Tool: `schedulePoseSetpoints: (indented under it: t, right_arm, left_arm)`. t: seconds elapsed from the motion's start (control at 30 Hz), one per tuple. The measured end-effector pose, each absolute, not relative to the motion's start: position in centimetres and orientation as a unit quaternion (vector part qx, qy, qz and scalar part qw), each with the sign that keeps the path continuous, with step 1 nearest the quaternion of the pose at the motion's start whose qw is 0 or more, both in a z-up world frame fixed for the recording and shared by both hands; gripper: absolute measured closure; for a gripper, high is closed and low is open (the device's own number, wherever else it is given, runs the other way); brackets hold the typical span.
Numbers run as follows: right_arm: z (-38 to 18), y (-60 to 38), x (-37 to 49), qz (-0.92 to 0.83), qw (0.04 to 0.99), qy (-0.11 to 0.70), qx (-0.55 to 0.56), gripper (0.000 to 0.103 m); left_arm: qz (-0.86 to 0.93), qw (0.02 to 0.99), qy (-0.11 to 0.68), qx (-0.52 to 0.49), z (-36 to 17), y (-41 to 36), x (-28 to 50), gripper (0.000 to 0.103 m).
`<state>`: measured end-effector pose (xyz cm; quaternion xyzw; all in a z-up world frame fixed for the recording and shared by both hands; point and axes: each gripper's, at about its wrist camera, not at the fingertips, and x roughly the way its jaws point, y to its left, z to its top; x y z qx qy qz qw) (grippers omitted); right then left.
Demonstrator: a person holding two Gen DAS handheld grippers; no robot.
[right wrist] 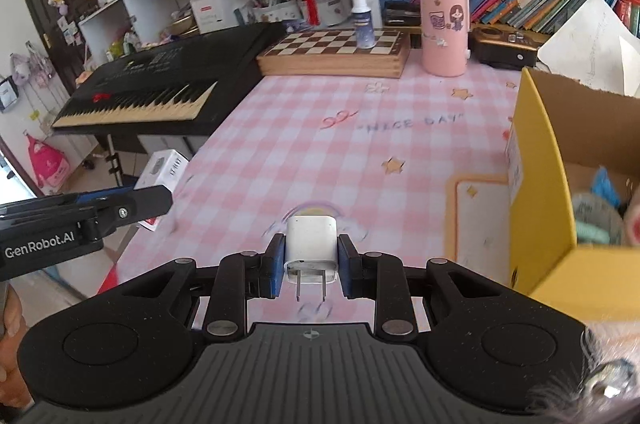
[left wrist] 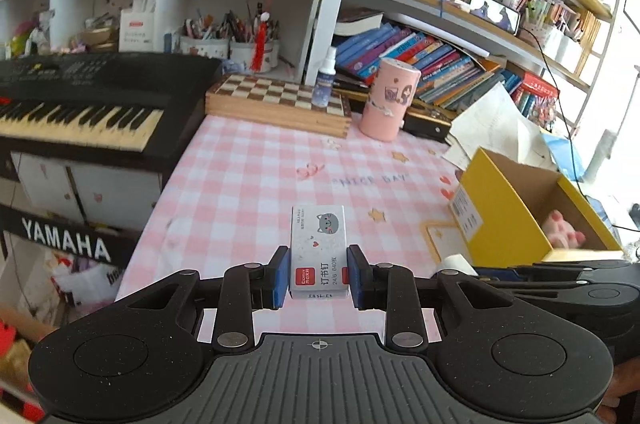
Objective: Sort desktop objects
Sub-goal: 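Lift and carry the white box and charger plug over the yellow box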
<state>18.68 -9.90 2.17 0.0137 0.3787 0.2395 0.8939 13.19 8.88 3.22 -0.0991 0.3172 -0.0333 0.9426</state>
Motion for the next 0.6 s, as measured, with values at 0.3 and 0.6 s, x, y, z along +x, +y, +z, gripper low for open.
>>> schedulePoseSetpoints:
  t: [0.3, 0.6]
  right_arm:
    - [1.7, -10.0, 11.1, 0.228, 0.897, 0.378, 0.007, 0.079]
    - [1.6, -14.1, 6.9, 0.147, 0.91, 0.384, 0.055, 0.079]
  left_arm:
    - [-0.053, 0.933, 0.336, -0.115, 2.4, 8.9, 6.9, 0.075]
    - [-0.126, 0.925, 0.347, -0.09, 2.3, 6.1, 5.5, 0.075]
